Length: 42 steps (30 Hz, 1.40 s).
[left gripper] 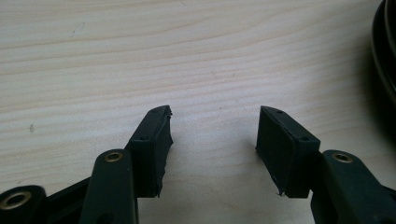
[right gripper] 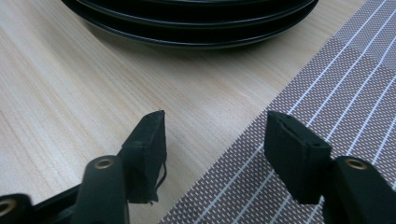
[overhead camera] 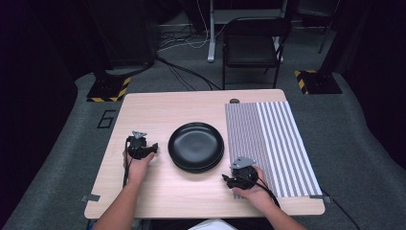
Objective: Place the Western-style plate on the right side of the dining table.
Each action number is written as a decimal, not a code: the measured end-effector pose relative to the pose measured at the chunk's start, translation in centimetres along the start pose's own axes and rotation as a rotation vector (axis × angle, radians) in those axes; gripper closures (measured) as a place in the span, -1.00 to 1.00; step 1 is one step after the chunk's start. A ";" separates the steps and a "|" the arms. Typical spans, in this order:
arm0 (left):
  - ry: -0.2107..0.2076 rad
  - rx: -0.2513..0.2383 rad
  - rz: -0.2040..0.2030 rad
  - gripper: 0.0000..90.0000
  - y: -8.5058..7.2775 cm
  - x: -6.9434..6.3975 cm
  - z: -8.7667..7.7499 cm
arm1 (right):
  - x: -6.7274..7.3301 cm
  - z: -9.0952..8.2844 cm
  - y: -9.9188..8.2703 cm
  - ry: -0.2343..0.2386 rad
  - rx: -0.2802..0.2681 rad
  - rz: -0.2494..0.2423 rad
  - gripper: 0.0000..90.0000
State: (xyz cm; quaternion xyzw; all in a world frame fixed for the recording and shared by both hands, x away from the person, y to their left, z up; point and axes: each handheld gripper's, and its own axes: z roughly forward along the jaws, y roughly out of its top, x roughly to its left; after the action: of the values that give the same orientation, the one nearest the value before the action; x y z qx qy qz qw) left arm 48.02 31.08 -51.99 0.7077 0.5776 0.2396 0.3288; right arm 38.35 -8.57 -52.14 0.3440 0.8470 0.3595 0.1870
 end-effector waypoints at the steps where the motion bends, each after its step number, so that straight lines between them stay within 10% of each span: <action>1: 0.000 -0.003 -0.004 0.02 0.1 0.0 -0.1 | 0.1 -0.1 0.1 -0.001 0.003 0.016 -0.11; 15: -0.009 -0.028 0.056 0.08 0.9 -1.7 -2.2 | -0.4 -1.4 1.0 0.014 0.011 0.052 0.07; 42: -0.186 -0.072 0.053 0.20 1.7 -3.7 -4.8 | -3.0 -2.8 3.4 0.058 0.011 0.124 0.27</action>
State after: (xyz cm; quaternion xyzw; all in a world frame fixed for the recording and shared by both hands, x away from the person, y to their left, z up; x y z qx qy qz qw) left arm 44.86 28.15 -47.41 0.7297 0.5168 0.2021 0.3995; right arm 40.37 -10.31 -47.59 0.3864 0.8312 0.3753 0.1380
